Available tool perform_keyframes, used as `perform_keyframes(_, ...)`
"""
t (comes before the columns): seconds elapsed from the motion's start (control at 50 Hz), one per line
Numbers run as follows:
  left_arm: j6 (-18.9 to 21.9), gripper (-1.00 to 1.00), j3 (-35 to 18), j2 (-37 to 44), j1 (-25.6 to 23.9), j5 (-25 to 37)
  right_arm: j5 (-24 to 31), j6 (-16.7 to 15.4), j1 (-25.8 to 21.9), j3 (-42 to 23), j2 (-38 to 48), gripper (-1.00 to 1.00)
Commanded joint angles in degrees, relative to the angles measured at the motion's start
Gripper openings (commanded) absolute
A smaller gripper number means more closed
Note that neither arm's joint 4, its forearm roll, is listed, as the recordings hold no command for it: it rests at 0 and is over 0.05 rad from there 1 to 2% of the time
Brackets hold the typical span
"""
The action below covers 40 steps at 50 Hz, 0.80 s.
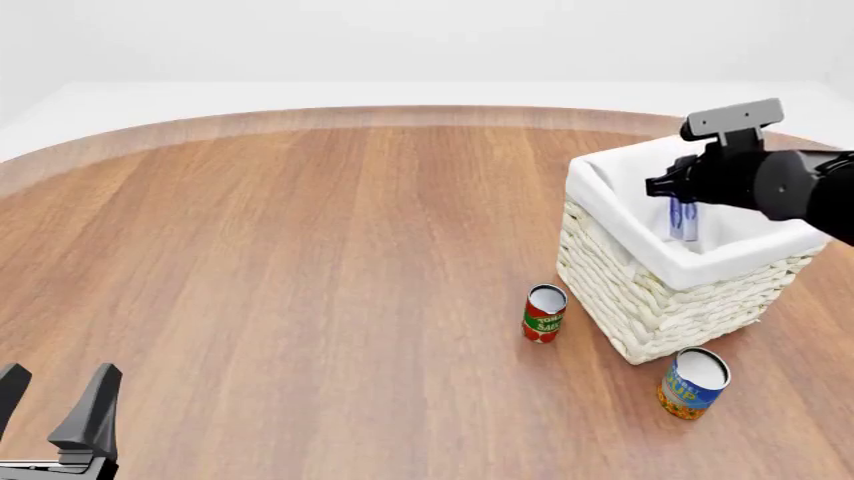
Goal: Pick up the alphabet soup and the cream cheese box, and put them in the basket.
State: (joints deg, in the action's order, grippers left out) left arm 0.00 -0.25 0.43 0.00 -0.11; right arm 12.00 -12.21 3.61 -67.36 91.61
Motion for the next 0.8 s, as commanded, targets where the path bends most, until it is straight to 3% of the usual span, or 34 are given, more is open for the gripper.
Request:
perform_keyframes(0.02,0.0,1.0,0.0,0.0,0.0,0.0,-0.8,0.3,0.5,-0.2,1.2,-1.0)
perform_keyframes(0.58,0.0,1.0,0.0,0.0,0.0,0.0,-2.0,0.3,1.1,0.3,3.3,-1.0)
perform_keyframes(0.6,0.0,1.0,0.0,0.0,0.0,0.0,-2.1,0.0,1.2,0.4,3.3,1.0)
perform_keyframes(0.8,0.0,1.0,0.0,0.0,0.0,0.0,-1.1,-0.2,1.5,0.4,2.6,1.0)
